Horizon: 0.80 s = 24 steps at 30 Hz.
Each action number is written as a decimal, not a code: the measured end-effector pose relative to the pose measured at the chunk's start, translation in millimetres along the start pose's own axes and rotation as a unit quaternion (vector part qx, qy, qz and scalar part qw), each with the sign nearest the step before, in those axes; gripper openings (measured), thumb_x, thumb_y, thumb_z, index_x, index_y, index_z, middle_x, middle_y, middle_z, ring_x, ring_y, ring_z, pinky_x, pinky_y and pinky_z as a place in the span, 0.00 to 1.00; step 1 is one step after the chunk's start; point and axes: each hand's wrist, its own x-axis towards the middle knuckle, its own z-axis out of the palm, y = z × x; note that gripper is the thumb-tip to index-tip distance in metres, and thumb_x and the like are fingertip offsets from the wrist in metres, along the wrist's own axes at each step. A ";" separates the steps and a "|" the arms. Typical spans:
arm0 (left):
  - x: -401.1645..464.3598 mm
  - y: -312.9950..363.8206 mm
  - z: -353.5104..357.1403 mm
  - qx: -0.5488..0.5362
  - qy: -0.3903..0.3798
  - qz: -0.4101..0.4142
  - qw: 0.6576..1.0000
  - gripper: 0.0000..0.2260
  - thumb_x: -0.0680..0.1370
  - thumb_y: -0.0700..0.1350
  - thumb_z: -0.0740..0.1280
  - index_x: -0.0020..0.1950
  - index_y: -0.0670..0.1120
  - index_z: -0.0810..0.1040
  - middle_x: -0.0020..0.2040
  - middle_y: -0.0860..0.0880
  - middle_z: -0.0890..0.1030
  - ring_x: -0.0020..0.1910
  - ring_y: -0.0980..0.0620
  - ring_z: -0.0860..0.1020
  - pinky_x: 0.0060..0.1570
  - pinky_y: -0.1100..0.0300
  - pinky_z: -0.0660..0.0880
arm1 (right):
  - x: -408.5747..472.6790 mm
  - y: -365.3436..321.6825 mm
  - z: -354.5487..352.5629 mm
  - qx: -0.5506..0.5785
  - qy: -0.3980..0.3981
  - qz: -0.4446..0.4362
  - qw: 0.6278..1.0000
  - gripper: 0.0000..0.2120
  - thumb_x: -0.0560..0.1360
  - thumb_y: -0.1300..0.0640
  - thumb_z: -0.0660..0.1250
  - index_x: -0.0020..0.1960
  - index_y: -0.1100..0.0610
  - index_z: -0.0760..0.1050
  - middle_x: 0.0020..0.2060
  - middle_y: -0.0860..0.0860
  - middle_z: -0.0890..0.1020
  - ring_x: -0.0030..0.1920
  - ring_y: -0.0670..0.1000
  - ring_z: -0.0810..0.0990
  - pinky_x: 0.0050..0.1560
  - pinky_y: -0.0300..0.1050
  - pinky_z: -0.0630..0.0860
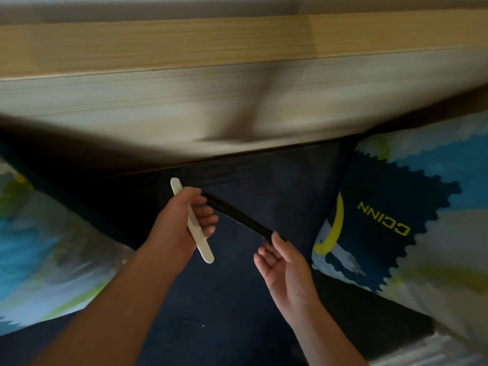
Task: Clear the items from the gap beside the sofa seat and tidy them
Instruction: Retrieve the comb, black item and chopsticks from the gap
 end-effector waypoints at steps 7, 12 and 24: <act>-17.4 -25.9 22.7 0.061 0.028 0.012 0.998 0.14 0.76 0.55 0.71 0.48 0.45 0.76 0.38 0.46 0.76 0.37 0.48 0.77 0.38 0.54 0.75 | -33.7 9.6 -8.7 0.065 0.005 -0.012 0.998 0.10 0.68 0.62 0.79 0.45 0.60 0.80 0.39 0.57 0.83 0.39 0.52 0.84 0.41 0.46 0.83; -35.9 -56.3 53.8 0.112 -0.056 0.017 0.992 0.19 0.71 0.59 0.75 0.52 0.48 0.79 0.42 0.47 0.79 0.40 0.48 0.80 0.41 0.52 0.76 | -74.1 14.1 -31.1 0.077 0.002 -0.041 0.996 0.16 0.64 0.63 0.81 0.48 0.60 0.80 0.41 0.60 0.84 0.39 0.54 0.84 0.41 0.47 0.82; -81.1 -174.3 110.1 0.186 -0.051 -0.066 0.979 0.08 0.74 0.41 0.72 0.51 0.43 0.77 0.39 0.44 0.79 0.41 0.45 0.80 0.42 0.48 0.77 | -141.6 13.6 -139.8 -0.021 0.039 -0.082 0.996 0.22 0.63 0.55 0.82 0.50 0.56 0.74 0.43 0.58 0.86 0.36 0.52 0.83 0.38 0.43 0.79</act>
